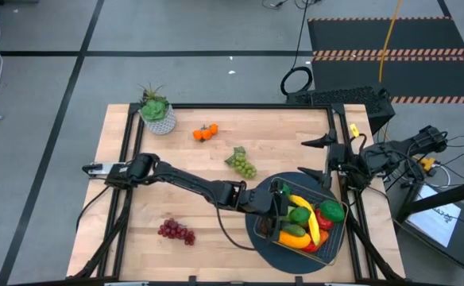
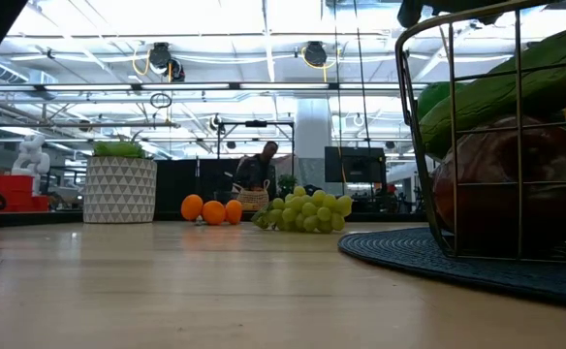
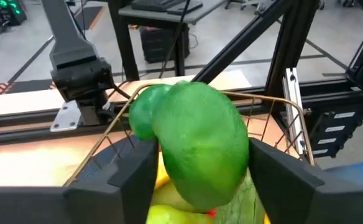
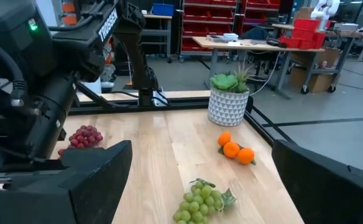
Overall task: Build produce basket
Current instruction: Put the lime into the gold wire basket, then put the tangerine into the gold wire basket
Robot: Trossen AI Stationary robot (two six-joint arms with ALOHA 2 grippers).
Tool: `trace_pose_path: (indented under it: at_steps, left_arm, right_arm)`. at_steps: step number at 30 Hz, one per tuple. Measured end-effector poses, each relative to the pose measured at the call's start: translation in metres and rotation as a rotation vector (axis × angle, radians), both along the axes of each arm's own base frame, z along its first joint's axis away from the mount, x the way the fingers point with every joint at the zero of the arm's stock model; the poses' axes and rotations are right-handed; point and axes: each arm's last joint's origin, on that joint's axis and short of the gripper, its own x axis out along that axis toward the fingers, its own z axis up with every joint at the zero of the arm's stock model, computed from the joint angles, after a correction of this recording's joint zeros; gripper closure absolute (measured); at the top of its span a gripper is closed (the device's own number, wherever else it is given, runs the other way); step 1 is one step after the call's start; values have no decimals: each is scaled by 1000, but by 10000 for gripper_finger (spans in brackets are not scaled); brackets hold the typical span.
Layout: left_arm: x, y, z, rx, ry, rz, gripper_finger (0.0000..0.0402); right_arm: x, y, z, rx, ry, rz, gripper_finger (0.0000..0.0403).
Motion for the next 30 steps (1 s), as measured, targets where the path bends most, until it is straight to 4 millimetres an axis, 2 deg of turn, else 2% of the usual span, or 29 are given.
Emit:
trace_pose_path:
  at_steps: [7, 12, 18, 24, 30]
  left_arm:
    - [-3, 0, 4, 15, 3, 38, 72]
    - [-19, -5, 26, 35, 49, 39, 48]
    - [-57, -11, 43, 173, 255, 168, 75]
    - [-88, -11, 41, 294, 447, 336, 128]
    - [-98, 17, 34, 354, 598, 505, 163]
  right_arm:
    - [0, 0, -1, 26, 1, 0, 23]
    - [-1, 4, -3, 52, 17, 26, 23]
    - [-2, 13, -9, 115, 66, 70, 23]
    - [3, 24, -16, 153, 116, 108, 23]
    - [18, 39, -21, 146, 128, 139, 23]
